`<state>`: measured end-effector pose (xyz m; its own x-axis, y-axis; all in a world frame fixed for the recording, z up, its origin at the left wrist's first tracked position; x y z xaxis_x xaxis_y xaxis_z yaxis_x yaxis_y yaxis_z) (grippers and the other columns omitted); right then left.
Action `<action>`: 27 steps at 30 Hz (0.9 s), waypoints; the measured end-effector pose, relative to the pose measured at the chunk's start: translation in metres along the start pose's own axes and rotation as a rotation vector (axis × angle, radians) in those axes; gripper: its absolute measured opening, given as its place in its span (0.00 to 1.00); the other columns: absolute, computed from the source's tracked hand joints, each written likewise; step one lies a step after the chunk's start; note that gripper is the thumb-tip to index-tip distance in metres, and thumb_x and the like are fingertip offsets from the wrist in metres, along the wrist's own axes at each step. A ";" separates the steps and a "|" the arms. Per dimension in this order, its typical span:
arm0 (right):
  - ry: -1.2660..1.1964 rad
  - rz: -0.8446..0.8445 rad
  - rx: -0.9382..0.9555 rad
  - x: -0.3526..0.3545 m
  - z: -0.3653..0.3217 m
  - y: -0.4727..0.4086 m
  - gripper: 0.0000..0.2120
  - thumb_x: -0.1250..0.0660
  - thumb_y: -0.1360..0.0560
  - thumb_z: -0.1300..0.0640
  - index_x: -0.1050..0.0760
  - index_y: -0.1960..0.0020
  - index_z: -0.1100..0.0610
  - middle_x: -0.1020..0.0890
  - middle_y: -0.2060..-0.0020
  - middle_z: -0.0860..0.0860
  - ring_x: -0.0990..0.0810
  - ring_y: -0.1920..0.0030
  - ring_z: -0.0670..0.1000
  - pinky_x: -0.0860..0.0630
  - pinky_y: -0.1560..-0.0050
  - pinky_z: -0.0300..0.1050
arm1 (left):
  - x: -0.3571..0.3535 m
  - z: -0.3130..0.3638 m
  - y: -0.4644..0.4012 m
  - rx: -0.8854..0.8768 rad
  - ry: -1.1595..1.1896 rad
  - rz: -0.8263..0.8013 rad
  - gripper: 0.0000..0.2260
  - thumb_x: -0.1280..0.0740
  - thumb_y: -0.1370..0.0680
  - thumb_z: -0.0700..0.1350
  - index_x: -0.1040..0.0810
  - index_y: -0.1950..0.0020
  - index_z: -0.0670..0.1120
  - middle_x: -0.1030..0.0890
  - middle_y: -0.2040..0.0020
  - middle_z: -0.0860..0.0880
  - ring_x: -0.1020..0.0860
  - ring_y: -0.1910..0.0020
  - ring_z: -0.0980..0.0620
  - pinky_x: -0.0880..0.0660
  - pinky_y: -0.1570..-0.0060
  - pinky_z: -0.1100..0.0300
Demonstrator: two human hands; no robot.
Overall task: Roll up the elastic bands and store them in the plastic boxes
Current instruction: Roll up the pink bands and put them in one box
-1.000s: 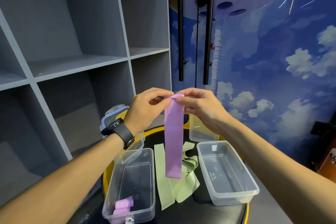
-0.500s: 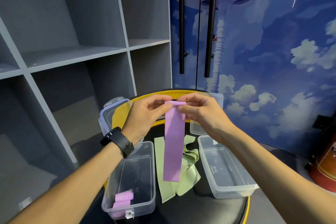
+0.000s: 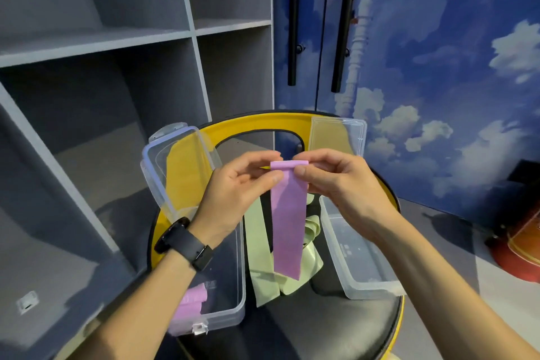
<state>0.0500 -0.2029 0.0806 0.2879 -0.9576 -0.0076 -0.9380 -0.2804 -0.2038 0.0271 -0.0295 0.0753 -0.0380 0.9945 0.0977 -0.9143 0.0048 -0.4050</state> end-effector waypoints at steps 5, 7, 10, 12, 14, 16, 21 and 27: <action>0.026 0.000 -0.004 -0.002 0.016 0.000 0.08 0.31 0.25 0.63 0.19 0.47 0.62 0.14 0.55 0.56 0.15 0.53 0.54 0.18 0.51 0.47 | 0.000 -0.023 0.004 0.088 0.037 0.007 0.11 0.30 0.28 0.44 0.19 0.46 0.50 0.15 0.49 0.49 0.17 0.49 0.52 0.21 0.54 0.60; 0.026 -0.006 -0.011 -0.004 0.021 0.000 0.07 0.31 0.26 0.63 0.18 0.49 0.60 0.14 0.56 0.55 0.15 0.54 0.52 0.18 0.52 0.46 | 0.000 -0.030 0.005 0.087 0.019 0.016 0.09 0.30 0.26 0.41 0.18 0.47 0.50 0.15 0.51 0.48 0.17 0.50 0.51 0.21 0.53 0.59; 0.052 -0.010 -0.018 -0.006 0.028 -0.003 0.07 0.31 0.26 0.64 0.18 0.49 0.59 0.14 0.57 0.54 0.15 0.54 0.52 0.18 0.51 0.48 | 0.002 -0.036 0.006 0.077 -0.005 0.033 0.09 0.30 0.25 0.38 0.18 0.48 0.50 0.15 0.52 0.49 0.17 0.51 0.52 0.21 0.52 0.59; 0.071 -0.014 -0.024 -0.008 0.031 -0.005 0.07 0.31 0.26 0.65 0.18 0.49 0.58 0.14 0.57 0.53 0.15 0.54 0.53 0.17 0.50 0.50 | 0.003 -0.038 0.006 0.074 -0.006 0.041 0.09 0.30 0.25 0.37 0.17 0.50 0.50 0.15 0.53 0.51 0.17 0.52 0.55 0.22 0.53 0.63; 0.051 -0.007 -0.037 -0.009 0.034 -0.006 0.08 0.30 0.27 0.65 0.18 0.49 0.57 0.14 0.57 0.54 0.15 0.54 0.53 0.17 0.50 0.51 | 0.004 -0.039 0.005 0.077 -0.003 0.055 0.09 0.30 0.25 0.36 0.17 0.50 0.50 0.15 0.54 0.52 0.18 0.53 0.57 0.23 0.54 0.65; 0.010 0.012 -0.063 -0.009 0.037 -0.006 0.09 0.29 0.28 0.63 0.19 0.48 0.58 0.14 0.56 0.55 0.15 0.53 0.54 0.18 0.49 0.53 | 0.005 -0.040 0.004 0.081 -0.003 0.060 0.09 0.30 0.25 0.36 0.17 0.50 0.50 0.15 0.54 0.52 0.18 0.54 0.57 0.24 0.54 0.66; -0.019 0.022 -0.100 -0.011 0.046 -0.006 0.07 0.30 0.27 0.60 0.19 0.49 0.60 0.14 0.57 0.55 0.15 0.56 0.50 0.19 0.56 0.44 | 0.007 -0.043 0.005 0.092 -0.016 0.055 0.10 0.30 0.25 0.36 0.17 0.50 0.50 0.15 0.54 0.53 0.18 0.53 0.57 0.24 0.54 0.67; -0.031 0.040 -0.078 -0.010 0.045 -0.007 0.06 0.30 0.27 0.64 0.19 0.51 0.59 0.14 0.59 0.56 0.16 0.56 0.53 0.20 0.49 0.56 | 0.007 -0.042 0.004 0.124 0.030 -0.036 0.11 0.30 0.26 0.41 0.19 0.44 0.50 0.15 0.49 0.53 0.19 0.47 0.55 0.24 0.50 0.65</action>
<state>0.0623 -0.1888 0.0376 0.2543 -0.9661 -0.0450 -0.9608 -0.2470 -0.1259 0.0402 -0.0180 0.0360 0.0059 0.9966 0.0825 -0.9578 0.0294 -0.2858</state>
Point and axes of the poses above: each hand's wrist, its own y-axis away from the middle knuckle, its own x-axis out of the back of the hand, z = x × y, the point moved 3 cm from there along -y, towards the middle knuckle
